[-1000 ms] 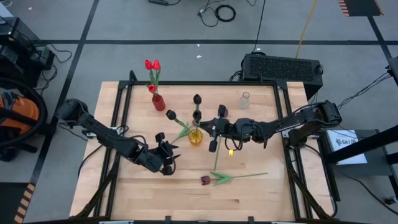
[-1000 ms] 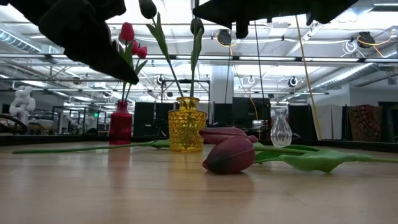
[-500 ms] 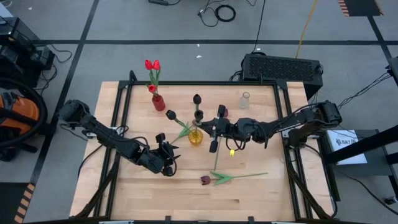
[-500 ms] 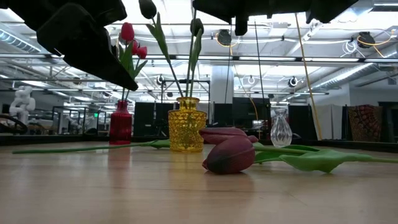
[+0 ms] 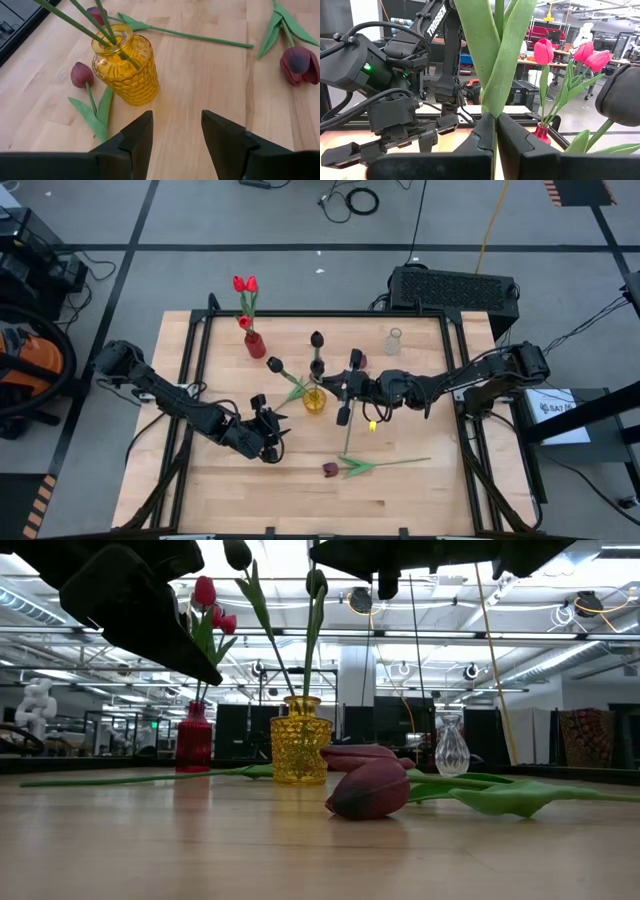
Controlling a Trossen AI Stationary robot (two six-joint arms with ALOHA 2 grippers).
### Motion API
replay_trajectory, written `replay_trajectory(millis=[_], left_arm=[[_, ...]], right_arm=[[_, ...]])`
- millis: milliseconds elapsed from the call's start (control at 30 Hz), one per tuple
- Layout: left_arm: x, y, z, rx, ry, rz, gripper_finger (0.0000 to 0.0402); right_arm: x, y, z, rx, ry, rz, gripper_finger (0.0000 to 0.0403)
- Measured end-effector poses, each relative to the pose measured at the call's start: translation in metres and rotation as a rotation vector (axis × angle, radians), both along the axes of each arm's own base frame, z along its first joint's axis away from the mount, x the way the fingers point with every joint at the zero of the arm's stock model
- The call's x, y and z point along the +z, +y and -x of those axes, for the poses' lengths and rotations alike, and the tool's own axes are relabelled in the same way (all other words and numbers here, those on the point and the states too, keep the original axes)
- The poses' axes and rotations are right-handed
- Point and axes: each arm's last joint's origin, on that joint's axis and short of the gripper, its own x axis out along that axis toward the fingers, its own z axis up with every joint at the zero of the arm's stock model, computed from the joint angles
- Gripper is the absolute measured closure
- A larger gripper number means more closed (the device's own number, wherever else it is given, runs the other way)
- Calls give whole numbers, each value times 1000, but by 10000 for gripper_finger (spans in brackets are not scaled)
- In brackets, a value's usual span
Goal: Sort flowers into vase by color
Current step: Put the black flower into the yellow vase
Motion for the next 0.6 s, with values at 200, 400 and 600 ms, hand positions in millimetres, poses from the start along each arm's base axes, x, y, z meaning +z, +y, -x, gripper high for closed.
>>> replay_trajectory(millis=[200,400,600], left_arm=[[0,0,0,0,0,1,226],[0,0,0,0,-1,1,226],[0,0,0,0,0,1,226]], right_arm=[[0,0,0,-3,-2,1,403],[-5,-4,-3,-18,8,1,403],[-16,-5,-11,-20,6,-4,403]])
